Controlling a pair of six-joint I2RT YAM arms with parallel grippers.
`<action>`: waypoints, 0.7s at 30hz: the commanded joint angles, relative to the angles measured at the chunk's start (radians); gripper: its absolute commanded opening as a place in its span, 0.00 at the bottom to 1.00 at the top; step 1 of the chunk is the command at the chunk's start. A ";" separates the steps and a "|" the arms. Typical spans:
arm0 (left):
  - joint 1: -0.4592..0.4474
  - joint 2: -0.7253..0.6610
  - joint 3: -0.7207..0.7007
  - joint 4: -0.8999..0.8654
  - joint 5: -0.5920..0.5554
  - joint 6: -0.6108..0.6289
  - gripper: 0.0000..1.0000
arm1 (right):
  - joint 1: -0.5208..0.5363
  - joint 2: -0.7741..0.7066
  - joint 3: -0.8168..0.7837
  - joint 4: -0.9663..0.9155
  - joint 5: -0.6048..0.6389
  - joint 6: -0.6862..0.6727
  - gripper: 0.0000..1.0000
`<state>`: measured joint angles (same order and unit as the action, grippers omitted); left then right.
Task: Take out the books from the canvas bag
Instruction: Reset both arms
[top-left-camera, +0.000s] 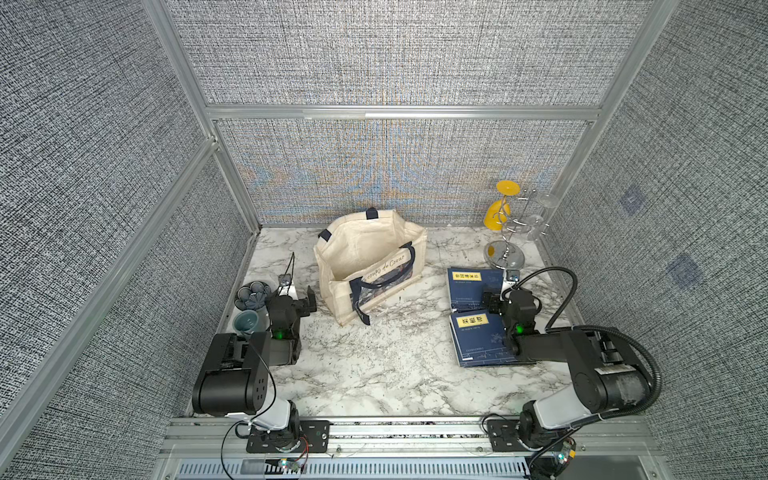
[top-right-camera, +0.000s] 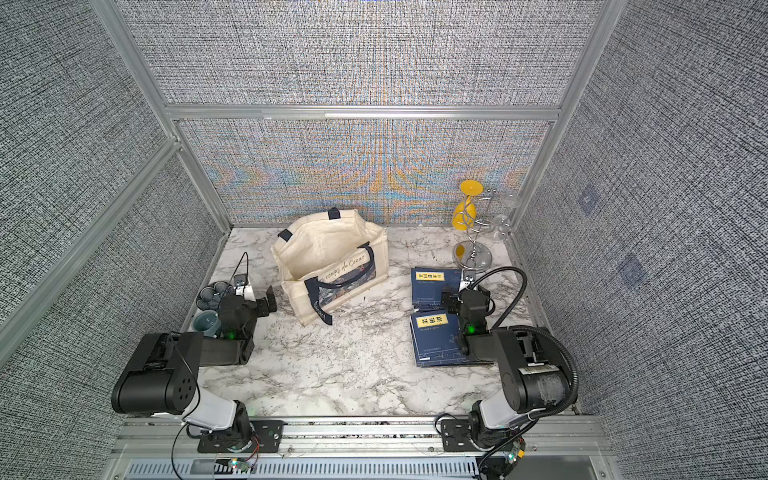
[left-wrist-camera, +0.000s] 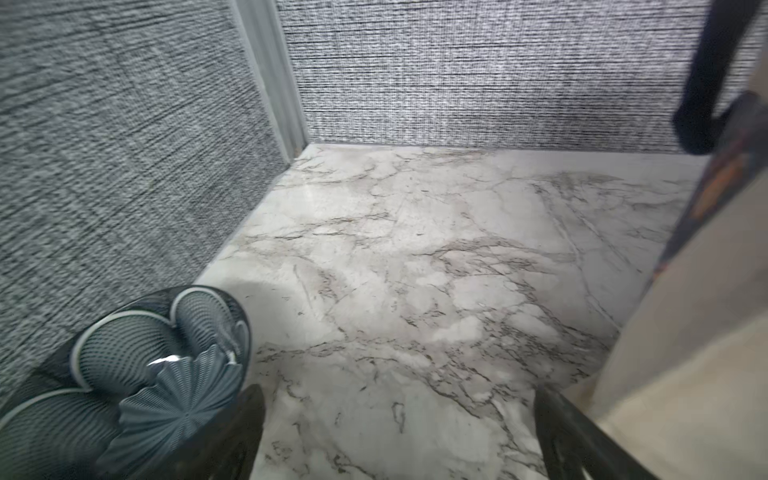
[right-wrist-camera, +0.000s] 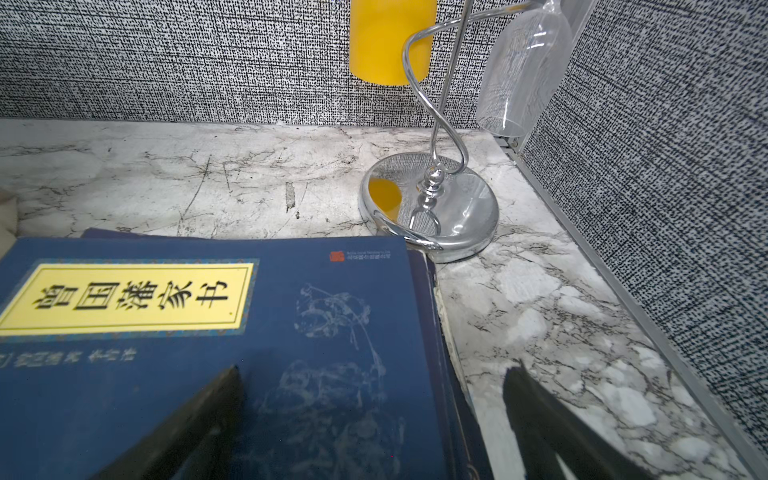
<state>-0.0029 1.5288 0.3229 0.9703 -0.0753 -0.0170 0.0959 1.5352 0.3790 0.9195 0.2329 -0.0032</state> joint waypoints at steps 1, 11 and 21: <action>0.014 0.001 0.007 0.016 0.009 -0.019 1.00 | 0.001 0.003 -0.002 -0.027 0.005 -0.014 0.99; 0.012 0.003 0.016 0.007 0.015 -0.008 1.00 | 0.001 0.003 -0.003 -0.028 0.005 -0.014 0.99; 0.012 0.002 0.008 0.017 0.014 -0.006 1.00 | 0.001 0.004 -0.002 -0.027 0.004 -0.014 0.99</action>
<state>0.0086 1.5299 0.3344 0.9642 -0.0689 -0.0261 0.0959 1.5352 0.3790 0.9195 0.2329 -0.0032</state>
